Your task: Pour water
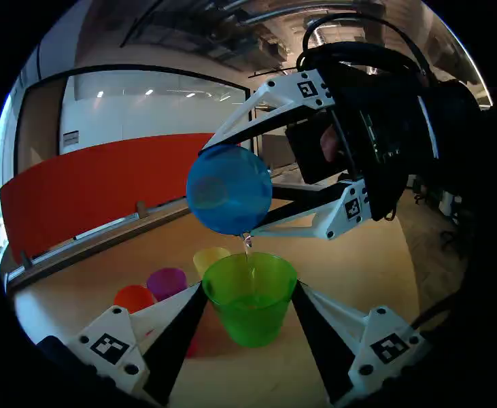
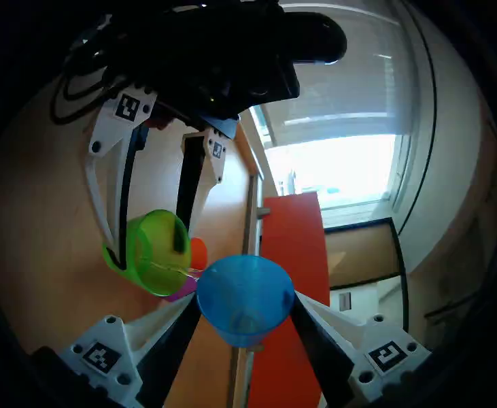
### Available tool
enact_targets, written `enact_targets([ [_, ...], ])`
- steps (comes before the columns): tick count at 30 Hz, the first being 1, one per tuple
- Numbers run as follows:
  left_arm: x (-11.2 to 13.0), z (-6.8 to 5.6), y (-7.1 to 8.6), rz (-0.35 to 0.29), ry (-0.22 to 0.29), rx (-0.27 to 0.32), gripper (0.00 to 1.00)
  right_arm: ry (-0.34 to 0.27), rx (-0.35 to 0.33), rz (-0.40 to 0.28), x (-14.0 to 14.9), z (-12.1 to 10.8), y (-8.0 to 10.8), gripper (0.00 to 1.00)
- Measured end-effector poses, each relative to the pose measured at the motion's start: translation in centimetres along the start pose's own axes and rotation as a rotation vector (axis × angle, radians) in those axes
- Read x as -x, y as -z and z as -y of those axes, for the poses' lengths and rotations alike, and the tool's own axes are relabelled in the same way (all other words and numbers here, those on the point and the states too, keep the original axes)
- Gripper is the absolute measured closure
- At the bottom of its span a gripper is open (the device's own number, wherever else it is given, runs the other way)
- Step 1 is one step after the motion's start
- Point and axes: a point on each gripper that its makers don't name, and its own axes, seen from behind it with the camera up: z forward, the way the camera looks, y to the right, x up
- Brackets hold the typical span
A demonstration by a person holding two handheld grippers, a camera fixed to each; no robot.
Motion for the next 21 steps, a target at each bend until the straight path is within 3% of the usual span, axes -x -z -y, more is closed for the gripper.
enact_targets([
  [21,-0.20,-0.03,-0.19,-0.004,0.000,-0.002,0.13,0.063,0.009,-0.003,0.13,-0.17,-0.14,0.09],
])
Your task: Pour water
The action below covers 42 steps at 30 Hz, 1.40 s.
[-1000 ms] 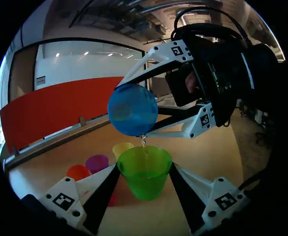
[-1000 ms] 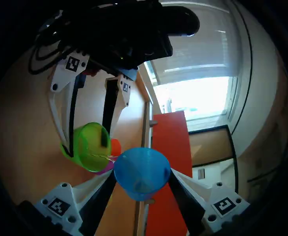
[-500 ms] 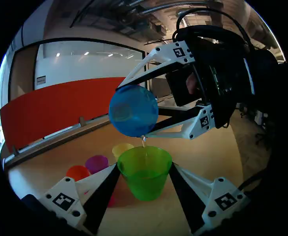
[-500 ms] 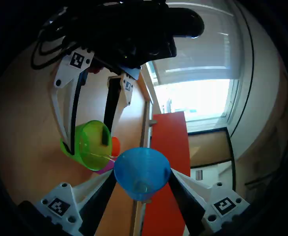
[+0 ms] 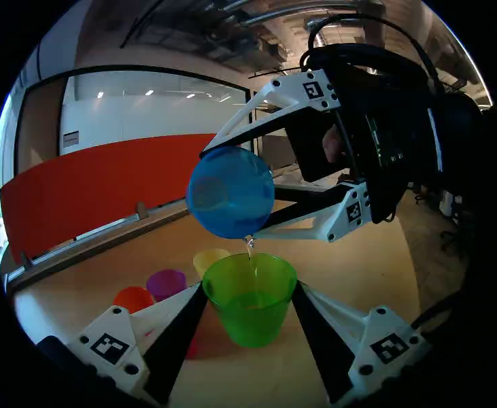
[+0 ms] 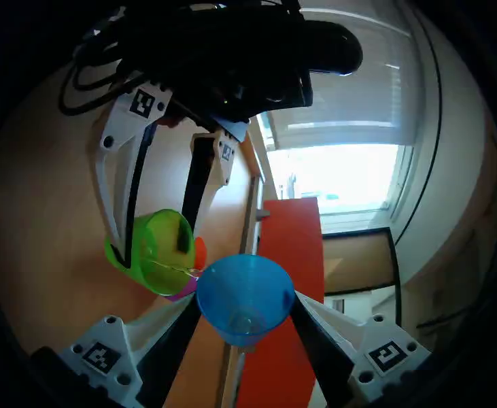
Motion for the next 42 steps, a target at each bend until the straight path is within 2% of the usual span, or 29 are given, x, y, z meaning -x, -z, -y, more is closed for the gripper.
enact_targets([
  [42,-0.6,0.5,-0.1,-0.021,0.010,-0.009,0.13,0.158,0.029,0.016,-2.9,0.8,1.9,0.09],
])
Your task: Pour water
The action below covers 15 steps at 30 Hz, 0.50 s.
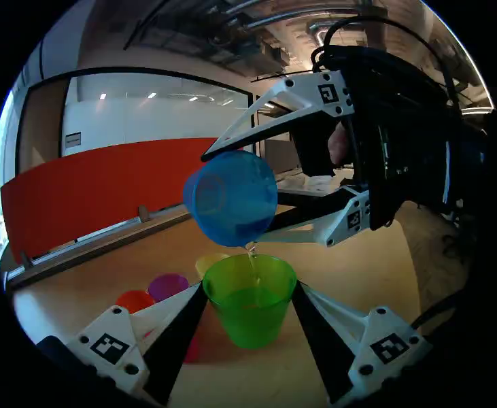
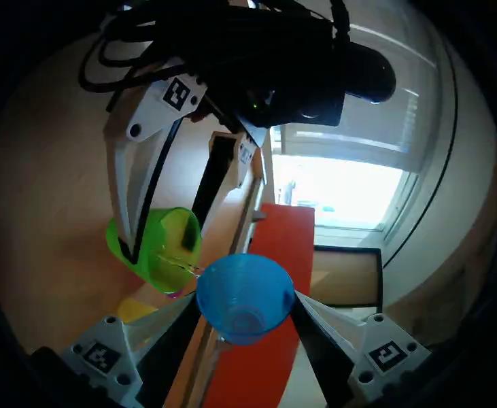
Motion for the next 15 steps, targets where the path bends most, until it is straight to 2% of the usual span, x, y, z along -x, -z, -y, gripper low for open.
enact_targets([
  [15,-0.18,0.13,0.01,-0.006,0.001,-0.004,0.13,0.055,0.012,0.010,-0.42,0.07,0.08,0.09],
])
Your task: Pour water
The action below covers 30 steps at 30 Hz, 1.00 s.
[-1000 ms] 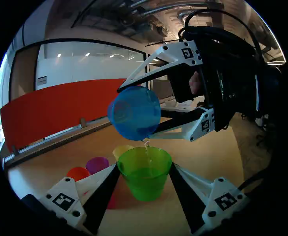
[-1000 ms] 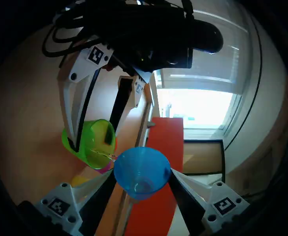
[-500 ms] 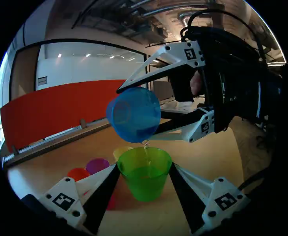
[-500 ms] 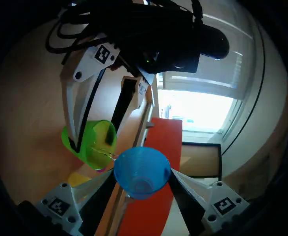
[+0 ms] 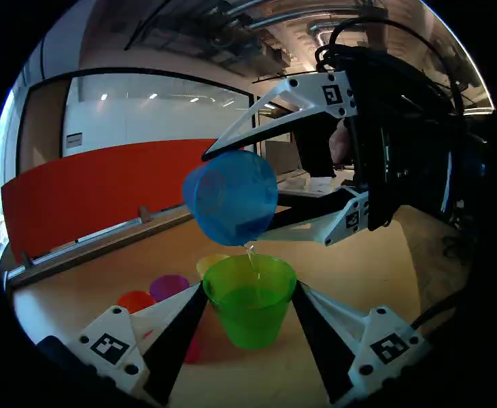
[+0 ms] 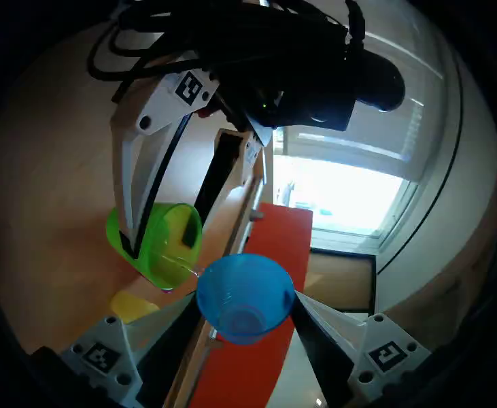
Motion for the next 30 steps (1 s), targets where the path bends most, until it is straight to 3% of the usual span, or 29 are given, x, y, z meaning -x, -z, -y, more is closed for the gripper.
enact_targets([
  [12,-0.01,-0.12,0.04,0.001,0.001,0.003,0.13,0.044,0.015,0.003,-0.11,-0.14,-0.01,0.09],
  [21,-0.07,-0.21,-0.08,0.000,0.004,0.006,0.13,0.035,0.019,0.001,0.17,-0.32,-0.13,0.09],
  [25,-0.02,-0.19,-0.09,0.001,0.005,0.006,0.13,-0.007,0.009,-0.004,0.24,-0.01,-0.36,0.09],
  [30,0.07,-0.16,-0.07,0.004,0.003,0.006,0.12,-0.112,0.003,-0.020,0.45,-0.09,-0.69,0.09],
])
